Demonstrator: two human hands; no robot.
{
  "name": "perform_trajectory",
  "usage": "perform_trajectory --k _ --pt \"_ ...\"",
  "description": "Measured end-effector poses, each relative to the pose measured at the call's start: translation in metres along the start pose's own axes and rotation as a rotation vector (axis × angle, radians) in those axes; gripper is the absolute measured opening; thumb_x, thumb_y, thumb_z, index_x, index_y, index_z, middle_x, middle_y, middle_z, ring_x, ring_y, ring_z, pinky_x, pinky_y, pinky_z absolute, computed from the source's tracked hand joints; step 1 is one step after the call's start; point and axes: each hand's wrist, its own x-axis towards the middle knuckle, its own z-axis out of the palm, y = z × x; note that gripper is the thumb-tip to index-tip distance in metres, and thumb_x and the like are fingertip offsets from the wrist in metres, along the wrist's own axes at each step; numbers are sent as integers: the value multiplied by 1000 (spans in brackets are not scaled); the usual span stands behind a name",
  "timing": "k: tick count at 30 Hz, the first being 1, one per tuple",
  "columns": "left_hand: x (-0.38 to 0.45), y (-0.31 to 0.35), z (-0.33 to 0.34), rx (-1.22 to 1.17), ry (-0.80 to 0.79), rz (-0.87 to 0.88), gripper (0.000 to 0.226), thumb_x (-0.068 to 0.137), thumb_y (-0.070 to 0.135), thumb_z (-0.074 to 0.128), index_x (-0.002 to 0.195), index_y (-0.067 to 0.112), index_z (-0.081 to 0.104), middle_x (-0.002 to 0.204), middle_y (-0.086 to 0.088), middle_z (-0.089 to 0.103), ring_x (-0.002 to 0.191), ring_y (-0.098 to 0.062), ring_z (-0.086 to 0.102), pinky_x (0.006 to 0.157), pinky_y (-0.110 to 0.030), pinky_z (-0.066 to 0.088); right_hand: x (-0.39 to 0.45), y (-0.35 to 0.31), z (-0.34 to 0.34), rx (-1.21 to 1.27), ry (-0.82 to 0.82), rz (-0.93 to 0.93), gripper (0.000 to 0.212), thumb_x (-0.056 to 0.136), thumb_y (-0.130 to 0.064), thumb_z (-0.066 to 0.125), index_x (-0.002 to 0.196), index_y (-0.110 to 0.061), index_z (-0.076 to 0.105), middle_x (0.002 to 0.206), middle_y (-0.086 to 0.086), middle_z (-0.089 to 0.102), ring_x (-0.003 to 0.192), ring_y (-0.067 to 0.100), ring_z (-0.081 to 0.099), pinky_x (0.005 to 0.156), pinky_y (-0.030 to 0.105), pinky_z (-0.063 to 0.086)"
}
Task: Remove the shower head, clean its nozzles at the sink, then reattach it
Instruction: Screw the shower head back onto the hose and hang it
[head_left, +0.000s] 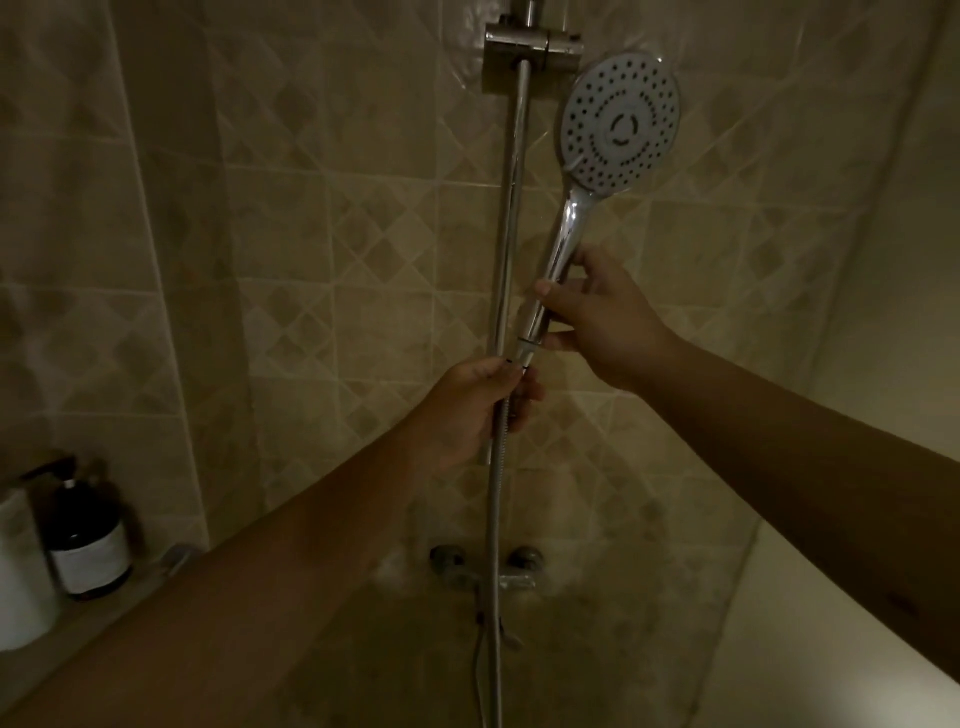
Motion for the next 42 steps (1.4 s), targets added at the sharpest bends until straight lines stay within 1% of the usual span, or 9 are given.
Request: perform_trajectory --k 4,13,18,23,25,28,31,37,42 --pt "-4 0 -3 -192 -100 -36 22 97 18 43 96 7 62 72 2 61 48 -4 47 50 -20 41 0 -1 6 -32 -30 -6 25 96 -5 57 117 -17 49 98 8 69 84 18 71 60 29 57" --pt "-3 -2 -6 -437 -247 -215 27 92 34 45 94 10 57 57 9 50 41 0 41 44 -15 34 3 3 1 -20 -54 -22 23 95 -7 59 112 -19 50 95 4 69 84 16 71 64 35 59" --pt "-4 2 -3 -573 -368 -295 24 79 28 76 86 8 65 51 9 46 41 0 27 41 -15 30 3 3 -4 -2 -91 -30 22 95 -5 57 113 -15 49 96 7 69 96 28 67 85 55 54" --pt "-8 -1 -1 -827 -497 -390 21 89 16 65 90 -4 59 58 4 35 44 -8 33 44 -23 31 1 -1 -6 35 -198 -18 30 96 -2 53 123 -9 44 99 6 68 99 26 69 68 35 57" --pt "-9 -3 0 -842 -485 -392 21 89 16 65 89 -4 58 57 4 35 43 -8 33 44 -23 31 -1 -1 -7 37 -224 -21 31 96 0 52 124 -9 44 100 6 68 100 26 69 69 34 57" --pt "-8 -5 2 -647 -317 -293 25 90 30 59 84 6 62 51 9 41 41 -1 27 39 -16 31 0 2 -7 40 -218 -21 26 95 -1 53 118 -12 46 98 2 69 101 24 69 78 40 58" --pt "-6 -3 8 -408 -130 -182 29 90 39 48 85 12 59 51 11 43 39 1 33 40 -14 30 2 5 -9 -3 -149 -20 23 96 -5 55 116 -14 48 99 3 69 104 27 69 80 44 57" --pt "-2 -3 19 -25 153 34 26 102 23 43 85 12 59 61 4 54 46 -5 43 46 -20 36 4 7 -3 -56 -50 -38 23 95 -4 57 110 -20 51 100 3 69 91 16 71 65 27 56" --pt "-5 -5 22 415 336 187 30 100 23 45 75 14 60 64 -1 56 55 -11 50 57 -29 44 7 7 3 -127 30 -39 27 92 -6 61 115 -16 50 99 4 68 89 15 71 70 32 58"
